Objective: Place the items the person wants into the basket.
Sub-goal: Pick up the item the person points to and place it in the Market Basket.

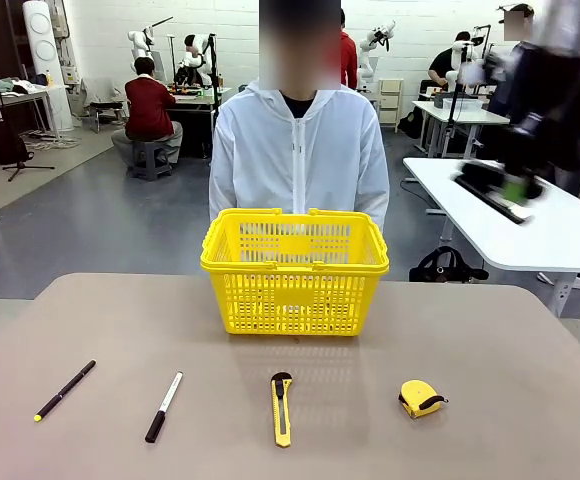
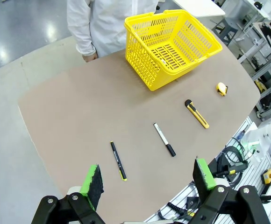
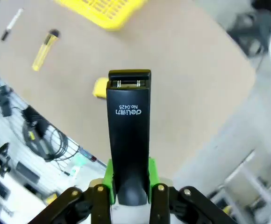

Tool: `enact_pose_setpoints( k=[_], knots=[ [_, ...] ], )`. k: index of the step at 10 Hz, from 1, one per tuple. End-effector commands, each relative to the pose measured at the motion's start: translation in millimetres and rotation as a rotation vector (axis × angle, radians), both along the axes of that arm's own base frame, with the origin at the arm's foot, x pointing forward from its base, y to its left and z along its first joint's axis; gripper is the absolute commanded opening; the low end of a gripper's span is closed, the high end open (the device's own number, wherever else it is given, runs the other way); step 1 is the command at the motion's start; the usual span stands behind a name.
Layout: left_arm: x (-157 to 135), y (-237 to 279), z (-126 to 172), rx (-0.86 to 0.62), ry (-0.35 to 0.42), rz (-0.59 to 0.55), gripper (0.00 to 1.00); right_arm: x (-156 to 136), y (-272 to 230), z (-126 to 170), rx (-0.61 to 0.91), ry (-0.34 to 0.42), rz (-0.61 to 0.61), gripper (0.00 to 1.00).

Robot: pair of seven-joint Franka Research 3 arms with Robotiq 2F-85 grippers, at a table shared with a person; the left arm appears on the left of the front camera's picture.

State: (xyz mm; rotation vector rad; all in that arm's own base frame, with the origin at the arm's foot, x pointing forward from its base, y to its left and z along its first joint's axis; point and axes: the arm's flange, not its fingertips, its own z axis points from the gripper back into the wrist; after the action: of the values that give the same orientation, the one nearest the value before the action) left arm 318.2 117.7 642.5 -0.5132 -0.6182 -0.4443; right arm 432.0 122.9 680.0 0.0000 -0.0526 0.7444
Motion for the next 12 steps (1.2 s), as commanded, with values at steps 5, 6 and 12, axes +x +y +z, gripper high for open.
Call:
enact_pose_setpoints(
  k=[5, 6, 12],
  knots=[
    [-0.9, 1.2, 0.4, -0.011, -0.003, -0.006, 1.00, 148.9, 166.2, -28.7, -0.026, 0.049, 0.395, 0.00],
    [-0.9, 1.2, 0.4, -0.011, -0.003, -0.006, 1.00, 163.5, 185.9, -50.9, -0.048, 0.041, 0.435, 0.00],
    [-0.9, 1.2, 0.4, -0.011, -0.003, -0.006, 1.00, 193.0, 227.7, -164.4, -0.029, 0.055, 0.645, 0.00]
  ],
)
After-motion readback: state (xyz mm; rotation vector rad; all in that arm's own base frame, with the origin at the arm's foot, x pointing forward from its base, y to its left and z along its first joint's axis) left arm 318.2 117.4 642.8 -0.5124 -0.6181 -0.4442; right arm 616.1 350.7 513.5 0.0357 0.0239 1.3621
